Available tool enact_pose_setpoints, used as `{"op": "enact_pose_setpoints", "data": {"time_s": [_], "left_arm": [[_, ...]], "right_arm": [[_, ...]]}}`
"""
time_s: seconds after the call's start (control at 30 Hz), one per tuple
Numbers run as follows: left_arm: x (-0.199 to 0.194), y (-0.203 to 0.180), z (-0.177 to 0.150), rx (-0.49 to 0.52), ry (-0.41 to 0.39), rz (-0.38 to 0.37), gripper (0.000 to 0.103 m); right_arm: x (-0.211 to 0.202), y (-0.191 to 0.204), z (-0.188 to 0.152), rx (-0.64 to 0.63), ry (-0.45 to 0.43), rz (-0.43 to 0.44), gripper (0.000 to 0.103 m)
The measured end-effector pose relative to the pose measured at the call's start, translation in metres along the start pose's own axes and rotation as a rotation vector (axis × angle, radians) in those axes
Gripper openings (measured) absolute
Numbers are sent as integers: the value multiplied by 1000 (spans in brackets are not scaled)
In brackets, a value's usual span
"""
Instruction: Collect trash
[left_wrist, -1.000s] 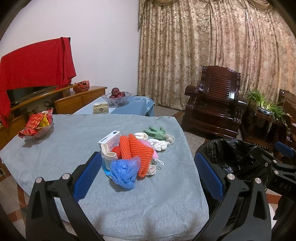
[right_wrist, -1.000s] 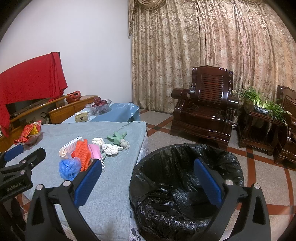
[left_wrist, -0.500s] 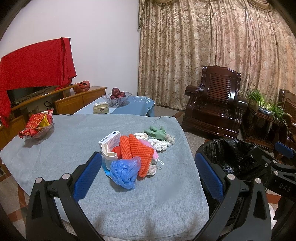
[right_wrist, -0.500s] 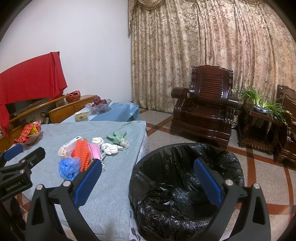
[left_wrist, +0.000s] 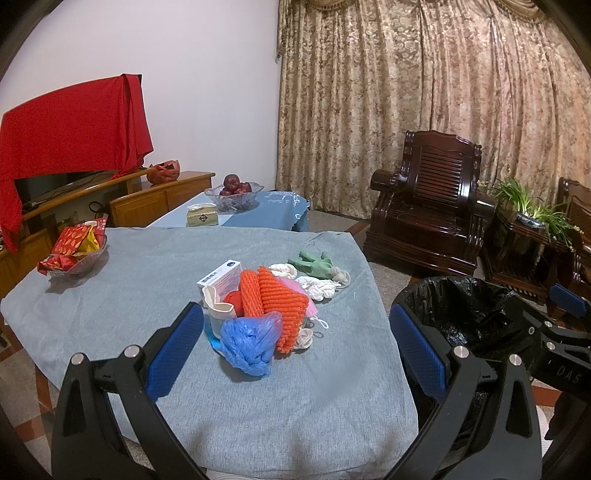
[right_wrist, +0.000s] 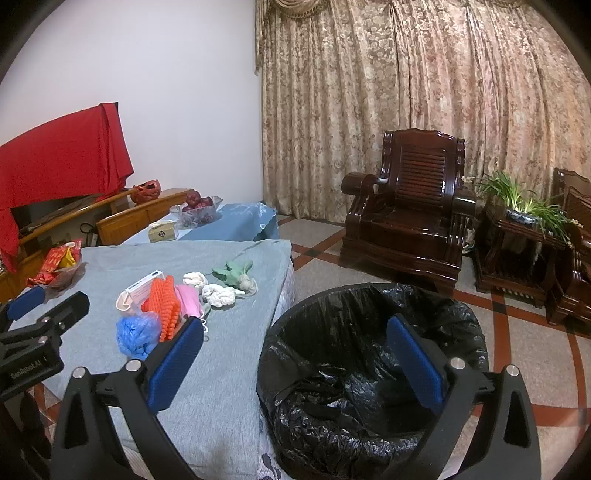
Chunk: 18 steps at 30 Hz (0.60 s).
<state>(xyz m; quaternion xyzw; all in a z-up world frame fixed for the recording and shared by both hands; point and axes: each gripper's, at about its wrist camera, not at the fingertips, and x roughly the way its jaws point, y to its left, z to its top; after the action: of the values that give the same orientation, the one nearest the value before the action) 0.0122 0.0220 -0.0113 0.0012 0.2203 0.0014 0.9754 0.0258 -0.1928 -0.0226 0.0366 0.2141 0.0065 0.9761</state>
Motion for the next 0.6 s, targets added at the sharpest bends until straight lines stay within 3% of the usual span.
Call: {"op": "enact_pose_setpoints", "data": {"time_s": [0.6], "left_arm": [[-7,-10,2,-1,0,1,98]], "right_arm": [[2,0,-1,0,2,0,97]]}}
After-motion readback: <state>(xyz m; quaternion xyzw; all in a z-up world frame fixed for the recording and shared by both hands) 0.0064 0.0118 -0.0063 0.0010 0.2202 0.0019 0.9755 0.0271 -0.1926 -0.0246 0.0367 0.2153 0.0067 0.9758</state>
